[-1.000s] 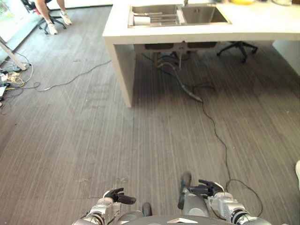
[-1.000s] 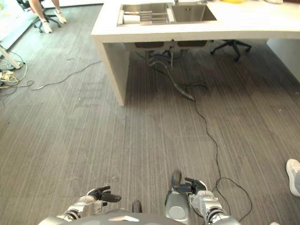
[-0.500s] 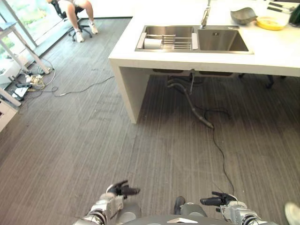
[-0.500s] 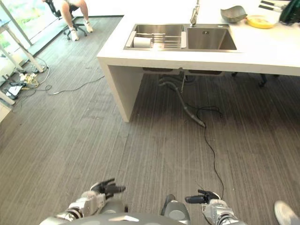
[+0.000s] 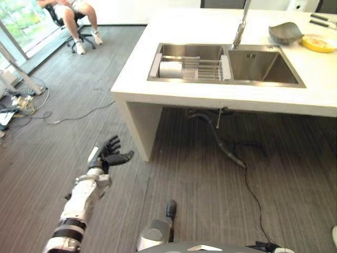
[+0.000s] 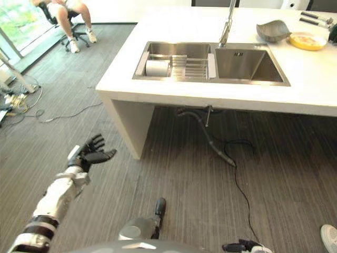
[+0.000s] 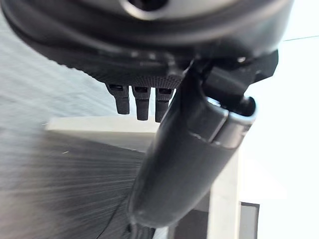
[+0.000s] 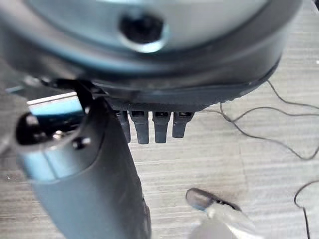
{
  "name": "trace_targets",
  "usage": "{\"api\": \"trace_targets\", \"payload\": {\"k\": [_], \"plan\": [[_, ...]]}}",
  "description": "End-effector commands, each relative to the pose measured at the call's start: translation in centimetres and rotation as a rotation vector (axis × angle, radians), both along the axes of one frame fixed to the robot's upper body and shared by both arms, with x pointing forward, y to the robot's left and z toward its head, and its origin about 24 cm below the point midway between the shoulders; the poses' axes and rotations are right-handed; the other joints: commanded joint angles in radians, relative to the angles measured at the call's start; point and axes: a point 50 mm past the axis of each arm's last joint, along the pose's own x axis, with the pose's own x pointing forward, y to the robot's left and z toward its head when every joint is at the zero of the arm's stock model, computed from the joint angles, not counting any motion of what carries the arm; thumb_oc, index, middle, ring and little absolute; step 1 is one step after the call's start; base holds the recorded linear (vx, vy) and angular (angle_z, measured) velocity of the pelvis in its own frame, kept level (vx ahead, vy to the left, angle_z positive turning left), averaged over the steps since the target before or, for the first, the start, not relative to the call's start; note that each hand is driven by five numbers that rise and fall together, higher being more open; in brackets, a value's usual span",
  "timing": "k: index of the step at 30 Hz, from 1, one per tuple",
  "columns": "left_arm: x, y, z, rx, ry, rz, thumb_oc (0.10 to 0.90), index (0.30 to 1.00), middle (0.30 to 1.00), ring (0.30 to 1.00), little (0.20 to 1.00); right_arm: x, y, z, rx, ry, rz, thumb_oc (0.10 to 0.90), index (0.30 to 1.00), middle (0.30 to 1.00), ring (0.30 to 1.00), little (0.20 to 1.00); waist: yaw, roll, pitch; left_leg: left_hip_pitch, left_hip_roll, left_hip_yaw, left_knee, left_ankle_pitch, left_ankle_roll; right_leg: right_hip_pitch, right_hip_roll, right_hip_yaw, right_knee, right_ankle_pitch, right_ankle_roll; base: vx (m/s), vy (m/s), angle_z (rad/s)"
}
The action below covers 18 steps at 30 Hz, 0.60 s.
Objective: Place the dishes in the dishwasher.
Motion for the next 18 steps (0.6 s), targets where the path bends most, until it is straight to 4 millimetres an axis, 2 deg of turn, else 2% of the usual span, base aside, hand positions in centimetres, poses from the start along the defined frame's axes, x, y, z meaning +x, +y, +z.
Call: {"api": "trace_targets", "payload": {"k": [1,3,4,5,6,7,8,9,10,11,12,13,15,16,17,18], "plan": [[3.2,0.9,12.7,0.324,-0.503,-0.020,0.800,0.900,0.900,0.900,0.900,0.4,-0.7,0.3,0.011,-0.008,0.019,0.800,0.900,0.900,0.900,0.900,-0.009,-0.008,-0.014,0.054,-0.083,-0.020,0.002,-0.102,0.046,-0.150,-0.114,0.033,0.320,0.312,0.097,0.27,0.179,0.47],[3.1,0.2,15.4,0.414,-0.609,-0.034,0.800,0.900,0.900,0.900,0.900,0.5,-0.7,0.4,0.004,-0.025,-0.006,0.800,0.900,0.900,0.900,0.900,-0.023,0.002,-0.010,0.098,-0.082,-0.031,0.002,-0.132,0.058,-0.224,-0.162,0.044,0.460,0.306,0.088,0.25,0.077,0.56],[3.0,-0.2,17.0,0.442,-0.683,-0.031,0.800,0.900,0.900,0.900,0.900,0.6,-0.7,0.4,0.006,-0.037,-0.020,0.800,0.900,0.900,0.900,0.900,-0.028,-0.001,-0.007,0.119,-0.082,-0.028,0.002,-0.153,0.056,-0.249,-0.195,0.027,0.455,0.289,0.089,0.25,-0.016,0.24],[3.0,-0.8,18.3,0.456,-0.750,-0.029,0.800,0.900,0.900,0.900,0.900,0.9,-0.7,0.4,0.006,-0.055,-0.036,0.800,0.900,0.900,0.900,0.900,-0.035,0.001,-0.005,0.133,-0.078,-0.026,0.002,-0.166,0.050,-0.265,-0.224,-0.006,0.403,0.291,0.094,0.28,-0.092,0.10],[3.0,-1.7,19.8,0.451,-0.831,-0.035,0.800,0.900,0.900,0.900,0.900,1.5,-0.6,0.5,0.005,-0.086,-0.043,0.800,0.900,0.900,0.900,0.900,-0.046,-0.001,0.004,0.147,-0.073,-0.022,0.002,-0.185,0.039,-0.271,-0.245,-0.044,0.297,0.271,0.095,0.18,-0.084,0.08],[3.0,-1.7,19.8,0.451,-0.831,-0.035,0.800,0.900,0.900,0.900,0.900,1.5,-0.6,0.5,0.005,-0.086,-0.043,0.800,0.900,0.900,0.900,0.900,-0.048,0.000,0.005,0.148,-0.072,-0.024,0.002,-0.185,0.039,-0.268,-0.244,-0.046,0.295,0.271,0.095,0.26,-0.246,0.20],[2.9,-2.9,21.7,0.456,-0.932,-0.060,0.800,0.900,0.900,0.900,0.900,1.9,-0.4,0.4,0.013,-0.101,-0.040,0.800,0.900,0.900,0.900,0.900,-0.053,-0.007,0.004,0.149,-0.055,-0.018,0.002,-0.195,0.011,-0.240,-0.253,-0.107,0.046,0.257,0.092,0.23,-0.299,0.22],[2.8,-3.4,22.3,0.469,-0.970,-0.063,0.800,0.900,0.900,0.900,0.900,1.6,0.8,-0.1,0.034,-0.104,-0.035,0.800,0.900,0.900,0.900,0.900,-0.062,-0.008,-0.003,0.149,-0.044,-0.013,0.002,-0.206,-0.004,-0.238,-0.240,-0.118,-0.107,0.265,0.091,0.33,-0.422,0.24],[2.7,-4.0,22.8,0.480,-1.010,-0.059,0.800,0.900,0.900,0.900,0.900,1.5,1.6,-0.4,0.053,-0.102,-0.009,0.800,0.900,0.900,0.900,0.900,-0.083,-0.014,-0.008,0.154,-0.037,-0.012,0.002,-0.218,-0.020,-0.244,-0.211,-0.081,-0.254,0.283,0.095,0.26,-0.309,0.04],[3.0,-4.2,22.9,0.491,-1.016,-0.056,0.800,0.900,0.900,0.900,0.900,1.2,2.0,-0.6,0.067,-0.096,-0.002,0.800,0.900,0.900,0.900,0.900,-0.105,-0.019,-0.012,0.166,-0.037,-0.017,0.002,-0.230,-0.027,-0.254,-0.189,-0.010,-0.333,0.318,0.109,0.29,-0.253,-0.01],[3.2,-4.8,23.0,0.499,-1.022,-0.065,0.800,0.900,0.900,0.900,0.900,0.9,2.4,-0.7,0.077,-0.091,-0.006,0.800,0.900,0.900,0.900,0.900,-0.121,-0.023,-0.012,0.178,-0.037,-0.018,0.002,-0.239,-0.030,-0.270,-0.166,0.067,-0.362,0.339,0.121,0.32,-0.208,-0.03],[3.4,-5.2,22.8,0.489,-1.020,-0.079,0.800,0.900,0.900,0.900,0.900,0.4,2.9,-1.0,0.094,-0.083,-0.019,0.800,0.900,0.900,0.900,0.900,-0.126,-0.032,-0.021,0.188,-0.043,-0.023,0.002,-0.248,-0.033,-0.267,-0.156,0.094,-0.396,0.339,0.122,0.31,-0.192,0.06],[3.5,-5.9,22.4,0.450,-1.019,-0.111,0.800,0.900,0.900,0.900,0.900,-0.2,3.8,-1.3,0.118,-0.076,-0.012,0.800,0.900,0.900,0.900,0.900,-0.125,-0.040,-0.039,0.207,-0.037,-0.016,0.002,-0.260,-0.041,-0.220,-0.151,0.070,-0.457,0.373,0.136,0.31,-0.225,0.03],[3.7,-6.5,22.2,0.400,-1.021,-0.129,0.800,0.900,0.900,0.900,0.900,-0.1,4.2,-1.4,0.128,-0.080,0.008,0.800,0.900,0.900,0.900,0.900,-0.133,-0.035,-0.052,0.214,-0.024,-0.015,0.002,-0.260,-0.047,-0.210,-0.141,0.069,-0.456,0.361,0.136,0.37,-0.334,-0.09],[4.1,-7.3,21.8,0.325,-1.021,-0.143,0.800,0.900,0.900,0.900,0.900,-0.5,4.5,-1.5,0.139,-0.071,0.030,0.800,0.900,0.900,0.900,0.900,-0.157,-0.027,-0.056,0.235,0.002,-0.029,0.011,-0.265,-0.052,-0.215,-0.115,0.091,-0.405,0.328,0.115,0.27,-0.247,-0.11],[4.1,-7.3,21.7,0.325,-1.021,-0.143,0.800,0.900,0.900,0.900,0.900,-0.5,4.5,-1.5,0.138,-0.070,0.030,0.800,0.900,0.900,0.900,0.900,-0.156,-0.026,-0.056,0.236,0.004,-0.029,0.011,-0.266,-0.053,-0.217,-0.114,0.091,-0.400,0.324,0.115,0.23,-0.262,-0.03]]}}
